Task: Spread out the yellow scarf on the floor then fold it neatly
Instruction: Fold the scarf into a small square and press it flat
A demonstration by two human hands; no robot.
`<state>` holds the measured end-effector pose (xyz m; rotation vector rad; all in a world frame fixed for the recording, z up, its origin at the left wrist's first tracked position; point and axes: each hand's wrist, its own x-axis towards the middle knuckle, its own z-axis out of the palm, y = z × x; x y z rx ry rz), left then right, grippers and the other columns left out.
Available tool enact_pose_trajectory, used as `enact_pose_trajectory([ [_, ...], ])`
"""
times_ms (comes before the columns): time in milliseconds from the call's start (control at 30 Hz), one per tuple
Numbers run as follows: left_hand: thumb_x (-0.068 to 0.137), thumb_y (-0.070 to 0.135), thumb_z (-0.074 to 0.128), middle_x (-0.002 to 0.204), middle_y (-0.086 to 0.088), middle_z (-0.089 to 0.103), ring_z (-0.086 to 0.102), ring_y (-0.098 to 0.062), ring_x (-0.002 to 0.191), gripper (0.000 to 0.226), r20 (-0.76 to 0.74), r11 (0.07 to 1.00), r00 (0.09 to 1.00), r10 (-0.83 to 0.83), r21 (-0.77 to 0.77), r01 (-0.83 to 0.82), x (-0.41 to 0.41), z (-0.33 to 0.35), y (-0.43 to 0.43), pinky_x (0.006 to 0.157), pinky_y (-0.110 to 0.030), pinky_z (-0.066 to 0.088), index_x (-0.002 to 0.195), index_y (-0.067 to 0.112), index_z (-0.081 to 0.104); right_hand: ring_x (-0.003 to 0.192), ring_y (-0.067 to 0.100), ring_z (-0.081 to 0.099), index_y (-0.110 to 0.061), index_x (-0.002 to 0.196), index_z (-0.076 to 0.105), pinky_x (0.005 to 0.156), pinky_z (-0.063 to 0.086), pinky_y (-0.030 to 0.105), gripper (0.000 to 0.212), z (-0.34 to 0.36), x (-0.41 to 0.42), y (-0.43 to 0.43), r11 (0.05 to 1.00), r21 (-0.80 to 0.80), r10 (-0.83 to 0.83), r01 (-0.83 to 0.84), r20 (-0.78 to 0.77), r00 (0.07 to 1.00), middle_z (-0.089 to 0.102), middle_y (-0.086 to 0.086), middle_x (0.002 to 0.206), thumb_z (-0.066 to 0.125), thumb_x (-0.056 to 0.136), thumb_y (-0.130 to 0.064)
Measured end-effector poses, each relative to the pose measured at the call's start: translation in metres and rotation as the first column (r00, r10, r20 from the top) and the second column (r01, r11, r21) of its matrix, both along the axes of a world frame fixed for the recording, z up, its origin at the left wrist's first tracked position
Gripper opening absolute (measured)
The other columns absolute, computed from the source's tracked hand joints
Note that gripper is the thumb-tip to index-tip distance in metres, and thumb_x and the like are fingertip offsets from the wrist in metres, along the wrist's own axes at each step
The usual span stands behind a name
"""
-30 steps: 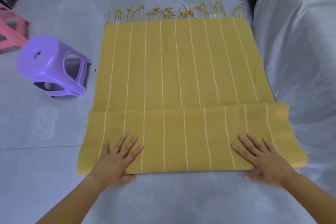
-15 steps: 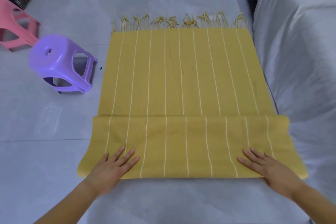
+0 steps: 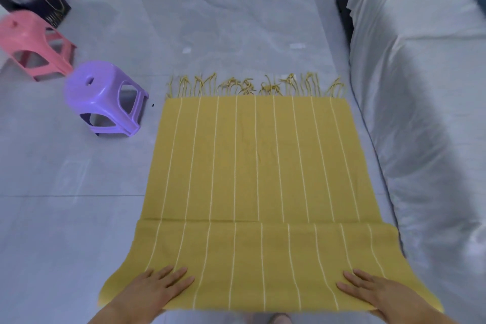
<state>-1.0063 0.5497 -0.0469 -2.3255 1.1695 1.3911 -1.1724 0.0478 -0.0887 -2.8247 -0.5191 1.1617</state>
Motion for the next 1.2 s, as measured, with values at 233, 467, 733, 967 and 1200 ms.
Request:
enact_pose_trajectory([
  [233,0.049,0.053,0.083,0.133,0.001,0.055,0.056,-0.026,0.117,0.128,0.42,0.997,0.908,-0.011,-0.068,0.043,0.057,0.025,-0.005,0.094,-0.049,0.044,0.149,0.027,0.007,0.145,0.022,-0.002,-0.039,0.14,0.036,0.108,0.005,0.048,0.056,0.035,0.056,-0.021,0.984,-0.169,0.113,-0.051,0.38,0.918,0.01,-0.002,0.157,0.005,0.095,-0.055],
  [467,0.086,0.067,-0.003,0.152,-0.002,0.026,0.016,-0.026,0.138,0.072,0.48,0.999,0.876,0.038,-0.031,-0.026,0.135,0.041,-0.038,0.103,-0.058,0.03,0.147,0.029,0.004,0.145,0.021,-0.005,-0.044,0.144,0.018,0.104,0.014,0.059,0.056,0.058,0.135,-0.044,0.976,-0.21,0.053,0.048,0.451,0.891,0.011,0.001,0.155,0.009,0.092,-0.062],
  [733,0.093,0.06,0.024,0.156,0.001,-0.016,-0.016,-0.023,0.143,0.069,0.5,0.984,0.854,0.146,0.012,-0.176,0.213,0.021,-0.076,0.113,-0.054,-0.003,0.145,0.036,-0.014,0.144,0.024,0.002,-0.039,0.145,0.021,0.105,0.004,0.058,0.062,0.049,0.216,-0.056,0.924,-0.322,-0.106,0.209,0.309,0.945,0.03,0.004,0.151,0.005,0.091,-0.064],
  [967,0.081,0.069,0.044,0.153,0.0,-0.026,-0.02,-0.025,0.142,0.098,0.459,0.933,0.82,0.343,-0.064,-0.354,0.218,-0.015,-0.094,0.112,-0.056,-0.001,0.143,0.033,-0.023,0.134,0.028,0.034,-0.029,0.147,0.022,0.106,0.001,0.052,0.097,0.01,0.229,-0.036,0.896,-0.301,-0.32,0.328,0.077,0.944,0.041,0.008,0.145,0.032,0.066,-0.082],
  [1200,0.078,0.074,0.042,0.152,0.005,-0.029,-0.023,-0.027,0.14,0.094,0.27,0.914,0.882,0.386,0.013,-0.405,0.194,-0.054,-0.095,0.107,-0.063,0.011,0.142,0.042,-0.019,0.131,0.018,-0.036,-0.053,0.118,-0.046,0.11,-0.002,0.058,0.106,-0.017,0.21,-0.012,0.929,-0.198,-0.327,0.314,-0.041,0.944,-0.053,-0.008,0.131,0.003,0.036,-0.099],
])
